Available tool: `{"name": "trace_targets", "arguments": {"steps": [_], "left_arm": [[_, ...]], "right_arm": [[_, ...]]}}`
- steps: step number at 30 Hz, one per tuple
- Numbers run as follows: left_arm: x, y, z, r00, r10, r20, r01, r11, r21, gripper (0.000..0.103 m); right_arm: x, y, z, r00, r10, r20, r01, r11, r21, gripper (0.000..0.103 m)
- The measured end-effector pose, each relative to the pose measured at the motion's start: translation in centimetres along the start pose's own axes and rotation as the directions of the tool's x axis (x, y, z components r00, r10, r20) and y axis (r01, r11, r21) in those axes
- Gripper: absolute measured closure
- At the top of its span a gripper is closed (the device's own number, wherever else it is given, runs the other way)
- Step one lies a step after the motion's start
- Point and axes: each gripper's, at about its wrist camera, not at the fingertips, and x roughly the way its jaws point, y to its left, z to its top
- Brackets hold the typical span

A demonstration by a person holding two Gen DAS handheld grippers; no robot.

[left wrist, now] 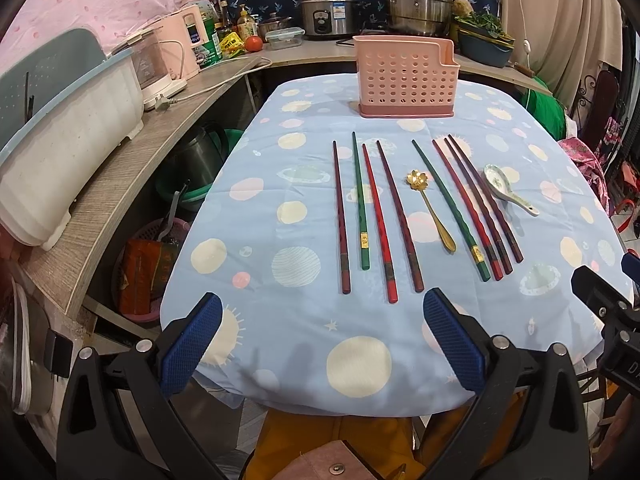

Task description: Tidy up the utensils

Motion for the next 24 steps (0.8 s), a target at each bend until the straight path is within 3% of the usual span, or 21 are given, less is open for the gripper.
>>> {"name": "trace_targets", "arguments": {"steps": [24], "left_arm": [[-1.0, 0.4, 0.5, 1.000, 0.000, 0.008, 0.000, 1.000, -0.006, 0.007]], "right_arm": [[-0.1, -0.1, 0.0, 1.000, 0.001, 0.003, -0.001, 1.000, 0.002, 0.007]]}}
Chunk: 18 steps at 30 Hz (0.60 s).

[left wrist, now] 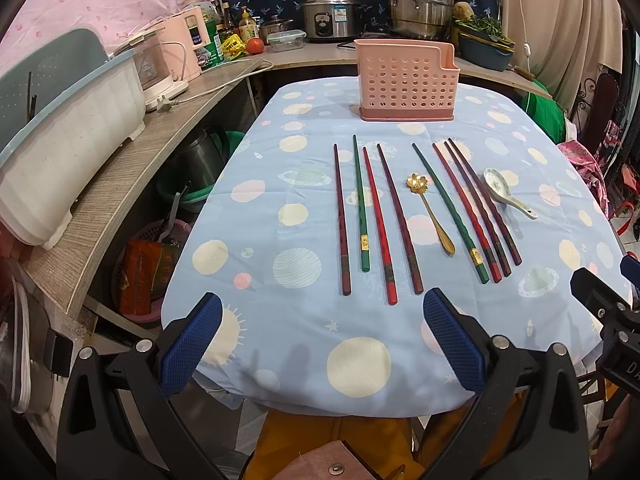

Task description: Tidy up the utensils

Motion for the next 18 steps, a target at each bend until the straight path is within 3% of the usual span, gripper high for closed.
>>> {"name": "trace_targets", "arguments": {"steps": [18], "left_arm": [[-0.28, 0.00, 0.15, 1.000, -0.001, 0.003, 0.001, 1.000, -0.001, 0.007]], "right_arm": [[0.00, -0.03, 0.02, 1.000, 0.002, 0.000, -0.002, 1.000, 0.001, 0.007]]}}
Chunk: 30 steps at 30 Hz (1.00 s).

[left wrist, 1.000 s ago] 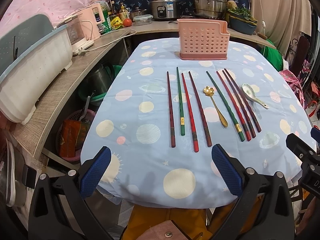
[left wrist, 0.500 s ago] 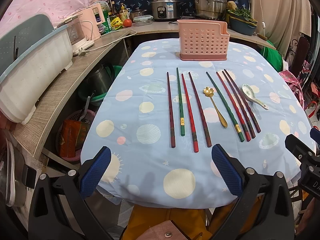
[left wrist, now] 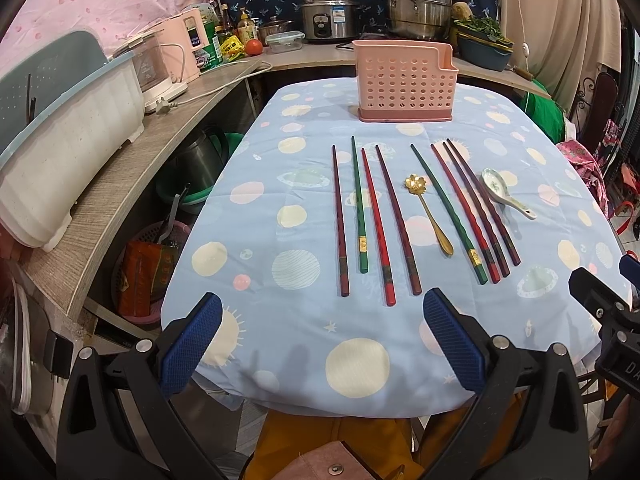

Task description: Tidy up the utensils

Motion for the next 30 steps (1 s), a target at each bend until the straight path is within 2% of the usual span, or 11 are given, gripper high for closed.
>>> {"name": "trace_targets", "arguments": {"steps": [30], "left_arm": [[0.62, -0.79, 0.18, 1.000, -0.005, -0.013, 0.005, 1.000, -0.018, 0.007]], "right_arm": [[0.10, 0.07, 0.05, 1.000, 0.001, -0.004, -0.001, 1.000, 0.008, 0.007]]}}
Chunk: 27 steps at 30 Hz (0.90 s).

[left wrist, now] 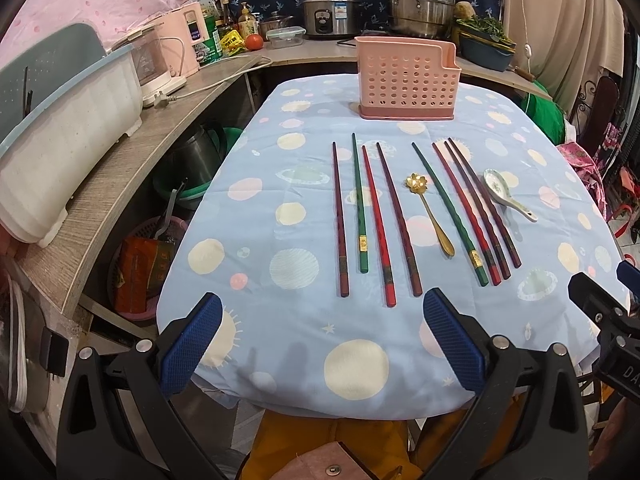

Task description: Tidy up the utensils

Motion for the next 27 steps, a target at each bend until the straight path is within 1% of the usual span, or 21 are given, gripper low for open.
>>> {"name": "trace_targets", "arguments": {"steps": [13, 20, 25, 27], "left_arm": [[1.0, 0.7, 0.3, 1.000, -0.011, -0.004, 0.011, 1.000, -0.009, 0.007], [4.2, 2.7, 1.3, 0.999, -0.015, -0.046, 0.012, 0.997, -0.075, 0.007], [7.5, 3.3, 1.9, 0.996, -0.015, -0.088, 0.007, 0.997, -0.083, 0.016], [8.6, 3.3, 2.0, 0.994, -0.025, -0.105, 0.017, 0.997, -0.080, 0.022]], "right_arm": [[1.0, -0.3, 0.1, 1.000, 0.009, -0.015, -0.009, 1.000, 0.013, 0.007], [2.3, -1.1, 0.4, 0.999, 0.008, -0.035, -0.007, 0.999, 0.033, 0.007], [3.7, -1.4, 0.9, 0.998, 0.008, -0.062, -0.005, 0.999, 0.044, 0.007], [4.3, -1.4, 1.1, 0.997, 0.008, -0.072, -0.005, 0.999, 0.042, 0.007]]}}
